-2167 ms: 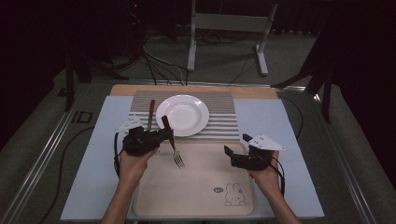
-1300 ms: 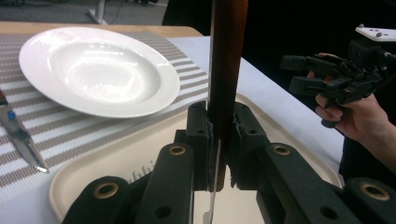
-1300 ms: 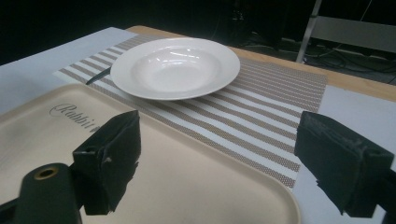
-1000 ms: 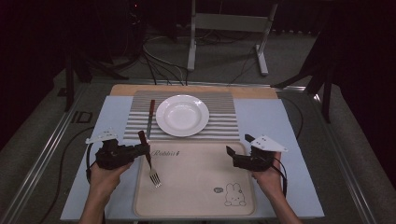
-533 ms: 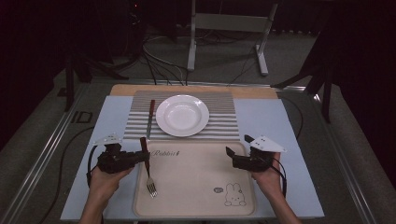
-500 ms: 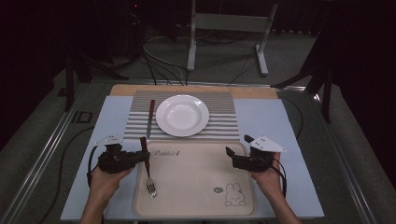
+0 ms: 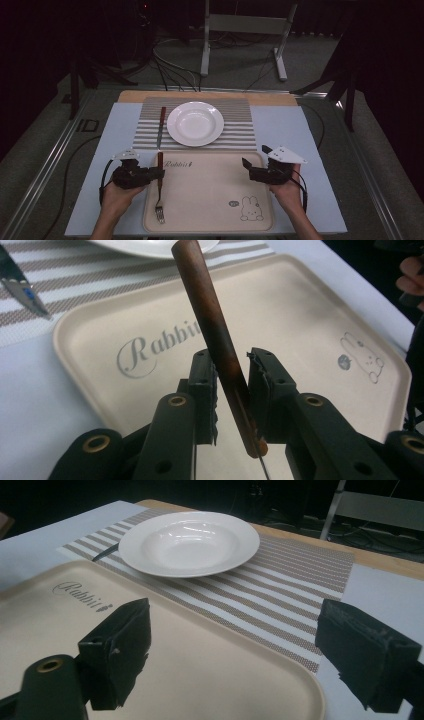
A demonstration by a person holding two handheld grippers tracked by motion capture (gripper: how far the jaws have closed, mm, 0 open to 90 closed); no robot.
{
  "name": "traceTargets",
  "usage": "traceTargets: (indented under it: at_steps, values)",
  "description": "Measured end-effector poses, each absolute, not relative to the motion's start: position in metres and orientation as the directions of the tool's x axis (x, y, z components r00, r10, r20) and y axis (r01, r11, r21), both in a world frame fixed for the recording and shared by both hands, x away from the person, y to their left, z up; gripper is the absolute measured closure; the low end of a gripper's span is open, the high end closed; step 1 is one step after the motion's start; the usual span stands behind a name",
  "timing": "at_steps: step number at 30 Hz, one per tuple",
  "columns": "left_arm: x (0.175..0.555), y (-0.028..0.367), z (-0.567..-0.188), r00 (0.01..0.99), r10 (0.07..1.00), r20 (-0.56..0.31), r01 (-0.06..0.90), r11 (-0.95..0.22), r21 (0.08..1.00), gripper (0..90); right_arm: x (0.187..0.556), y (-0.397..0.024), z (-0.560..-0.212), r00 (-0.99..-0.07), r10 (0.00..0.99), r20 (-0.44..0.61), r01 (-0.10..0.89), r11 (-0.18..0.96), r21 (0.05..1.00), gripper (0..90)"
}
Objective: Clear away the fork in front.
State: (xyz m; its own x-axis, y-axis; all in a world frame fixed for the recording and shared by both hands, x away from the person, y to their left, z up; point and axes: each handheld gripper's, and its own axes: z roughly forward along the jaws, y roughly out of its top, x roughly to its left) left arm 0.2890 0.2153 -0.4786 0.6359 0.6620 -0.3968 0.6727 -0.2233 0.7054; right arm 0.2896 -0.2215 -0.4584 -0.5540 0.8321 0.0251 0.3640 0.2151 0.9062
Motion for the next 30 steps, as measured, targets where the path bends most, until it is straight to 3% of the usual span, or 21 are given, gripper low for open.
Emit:
traceTargets:
  at_steps: [18,23,30]
  values:
    - [0.292,0.224,-0.493,0.597,0.726,-0.341,0.705,-0.273,0.655,65.8,0.288,-0.224,-0.459,-0.554,0.833,0.02,0.363,0.22,0.905,15.1]
    - [0.292,0.225,-0.493,0.562,0.774,-0.291,0.709,-0.27,0.652,56.4,0.288,-0.225,-0.459,-0.554,0.832,0.018,0.366,0.224,0.903,14.9]
    - [0.286,0.236,-0.481,0.524,0.808,-0.268,0.64,-0.166,0.75,43.0,0.284,-0.231,-0.46,-0.547,0.836,0.025,0.377,0.22,0.9,14.7]
